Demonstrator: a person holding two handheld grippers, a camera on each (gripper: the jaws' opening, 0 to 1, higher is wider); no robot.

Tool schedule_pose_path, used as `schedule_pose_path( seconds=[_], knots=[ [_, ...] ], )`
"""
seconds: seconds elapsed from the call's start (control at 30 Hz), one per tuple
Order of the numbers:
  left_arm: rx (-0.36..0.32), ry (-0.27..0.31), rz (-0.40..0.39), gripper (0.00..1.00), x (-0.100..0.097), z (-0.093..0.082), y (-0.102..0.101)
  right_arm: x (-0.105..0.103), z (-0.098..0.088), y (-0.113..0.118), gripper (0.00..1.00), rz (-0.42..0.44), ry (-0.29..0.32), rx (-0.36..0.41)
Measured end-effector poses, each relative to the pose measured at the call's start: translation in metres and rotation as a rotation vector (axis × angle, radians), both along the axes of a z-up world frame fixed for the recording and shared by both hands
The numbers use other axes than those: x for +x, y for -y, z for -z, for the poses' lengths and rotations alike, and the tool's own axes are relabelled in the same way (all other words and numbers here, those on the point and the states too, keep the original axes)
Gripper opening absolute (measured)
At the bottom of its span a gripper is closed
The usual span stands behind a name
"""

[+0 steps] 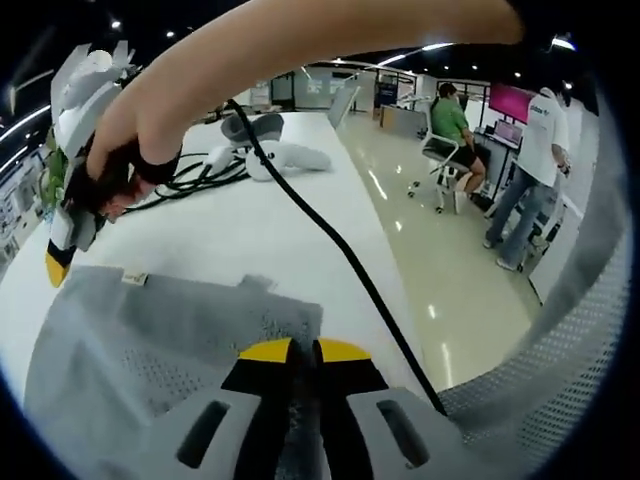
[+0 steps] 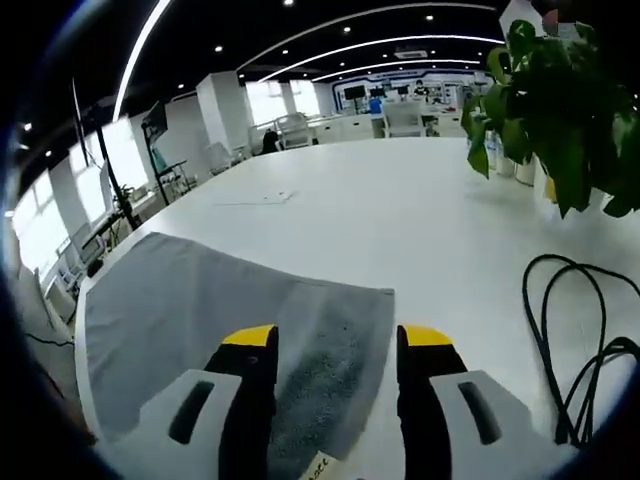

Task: Fold the towel on the table until its edges align and the towel forms a compact rectangular stack.

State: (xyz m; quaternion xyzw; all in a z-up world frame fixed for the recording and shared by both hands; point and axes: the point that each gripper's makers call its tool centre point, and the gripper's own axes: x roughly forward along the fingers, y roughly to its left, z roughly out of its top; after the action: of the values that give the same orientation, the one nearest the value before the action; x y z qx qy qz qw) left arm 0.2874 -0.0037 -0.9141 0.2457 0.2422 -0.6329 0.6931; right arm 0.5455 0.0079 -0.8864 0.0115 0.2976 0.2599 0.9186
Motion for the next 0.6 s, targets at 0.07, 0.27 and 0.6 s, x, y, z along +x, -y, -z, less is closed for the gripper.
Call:
schedule_pose_path(
  seconds=[0.07, 0.27, 0.6],
  knots=[
    [0.004, 0.020, 0.008, 0.06, -0.001, 0.000, 0.000, 0.003, 0.002, 0.002, 0.46, 0.010, 0.007, -0.022],
    [0.000, 0.010, -0.015, 0.03, 0.004, 0.000, 0.000, 0.013, 0.007, 0.009, 0.41, 0.045, 0.020, -0.057],
    [-0.014, -0.026, 0.002, 0.03, 0.003, 0.000, 0.001, 0.021, 0.017, 0.012, 0.28, 0.033, 0.028, -0.197]
  ],
)
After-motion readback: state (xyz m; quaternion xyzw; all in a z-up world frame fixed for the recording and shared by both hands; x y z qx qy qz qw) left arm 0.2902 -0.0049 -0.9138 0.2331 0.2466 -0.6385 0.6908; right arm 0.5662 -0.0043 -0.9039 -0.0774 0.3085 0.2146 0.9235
